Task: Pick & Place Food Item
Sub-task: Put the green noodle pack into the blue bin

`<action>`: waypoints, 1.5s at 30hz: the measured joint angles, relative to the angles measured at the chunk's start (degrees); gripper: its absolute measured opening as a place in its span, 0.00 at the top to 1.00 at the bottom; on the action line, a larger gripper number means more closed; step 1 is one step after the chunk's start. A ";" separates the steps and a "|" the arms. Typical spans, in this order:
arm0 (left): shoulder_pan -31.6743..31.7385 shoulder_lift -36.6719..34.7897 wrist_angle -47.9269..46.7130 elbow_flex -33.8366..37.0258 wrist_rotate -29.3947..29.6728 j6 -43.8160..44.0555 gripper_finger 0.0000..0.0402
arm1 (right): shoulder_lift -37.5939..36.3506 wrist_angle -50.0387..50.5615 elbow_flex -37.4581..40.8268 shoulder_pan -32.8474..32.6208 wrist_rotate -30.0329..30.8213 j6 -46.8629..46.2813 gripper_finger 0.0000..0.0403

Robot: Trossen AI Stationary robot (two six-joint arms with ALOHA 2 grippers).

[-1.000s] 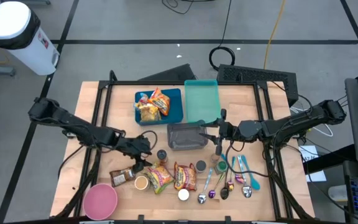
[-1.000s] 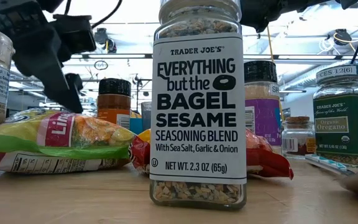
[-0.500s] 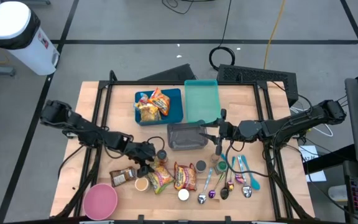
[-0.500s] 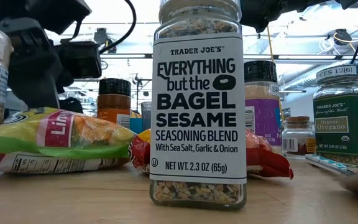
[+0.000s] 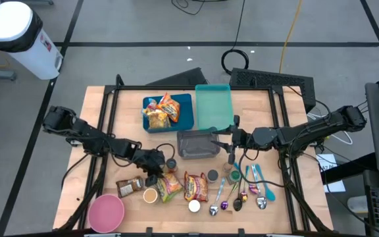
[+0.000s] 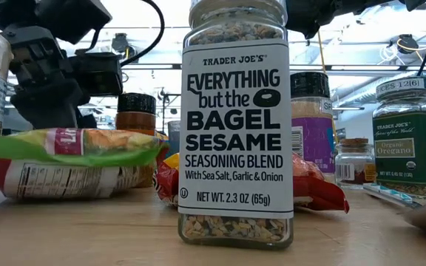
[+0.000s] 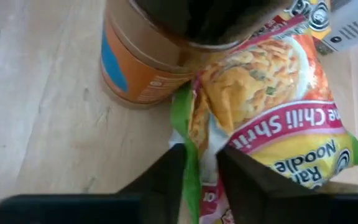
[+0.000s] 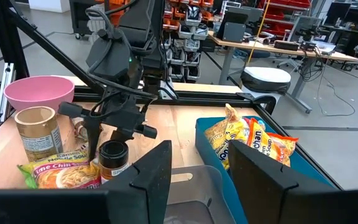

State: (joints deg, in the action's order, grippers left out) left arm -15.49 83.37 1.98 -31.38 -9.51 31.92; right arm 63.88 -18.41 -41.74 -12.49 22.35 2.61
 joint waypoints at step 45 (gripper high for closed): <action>28.44 -36.71 -1.78 -6.88 4.98 -15.84 0.98 | 0.00 -0.58 0.00 1.68 0.09 1.66 0.65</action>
State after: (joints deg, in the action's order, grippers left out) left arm 12.95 46.66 0.19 -38.25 -4.53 16.07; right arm 63.88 -18.99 -41.74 -10.81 22.44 4.27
